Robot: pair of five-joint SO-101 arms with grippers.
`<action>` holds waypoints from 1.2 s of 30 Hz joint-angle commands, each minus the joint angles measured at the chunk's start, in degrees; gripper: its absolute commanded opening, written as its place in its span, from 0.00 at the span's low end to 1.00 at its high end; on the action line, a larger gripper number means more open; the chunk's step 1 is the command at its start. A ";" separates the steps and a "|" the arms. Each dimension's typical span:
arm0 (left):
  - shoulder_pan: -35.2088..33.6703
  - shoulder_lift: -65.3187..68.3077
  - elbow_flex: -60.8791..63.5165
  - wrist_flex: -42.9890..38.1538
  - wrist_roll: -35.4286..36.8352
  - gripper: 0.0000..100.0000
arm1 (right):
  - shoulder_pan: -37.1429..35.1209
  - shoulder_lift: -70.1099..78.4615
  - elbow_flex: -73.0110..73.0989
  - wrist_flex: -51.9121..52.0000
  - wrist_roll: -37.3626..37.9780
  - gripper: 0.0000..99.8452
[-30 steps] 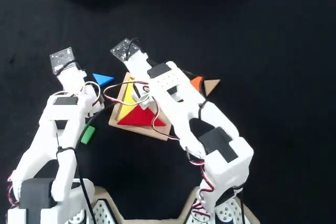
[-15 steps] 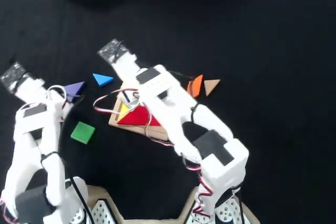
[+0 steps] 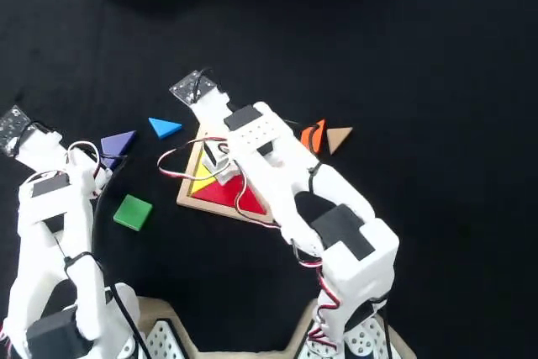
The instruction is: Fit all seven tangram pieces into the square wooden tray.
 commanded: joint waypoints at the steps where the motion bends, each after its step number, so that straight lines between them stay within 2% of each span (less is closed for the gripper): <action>1: 0.84 -1.76 -0.31 -1.05 0.00 0.11 | -0.09 -1.63 -6.02 0.53 -0.35 0.01; 8: 0.92 -1.76 -0.40 -1.05 0.00 0.11 | -1.85 5.67 -11.56 -0.18 -0.44 0.01; 14: 2.24 -1.76 -0.31 -1.05 -1.14 0.11 | -2.81 14.02 -22.37 4.31 -0.44 0.01; 18: 2.77 -1.76 -0.31 -1.05 -2.29 0.11 | -3.43 13.32 -26.33 7.91 -0.26 0.01; 23: 2.68 -1.76 -0.31 -1.05 -2.20 0.11 | -0.26 4.18 -22.11 10.46 -0.35 0.01; 26: 2.68 -1.76 -0.31 -1.05 -2.29 0.11 | 2.90 0.92 -15.16 7.03 -0.35 0.01; 30: 2.77 -1.76 -0.31 -1.05 -2.29 0.11 | 4.66 1.45 -8.40 0.53 0.00 0.01; 36: 2.77 -1.76 -0.31 -1.05 -2.29 0.11 | 4.40 4.88 -7.52 -0.26 0.00 0.01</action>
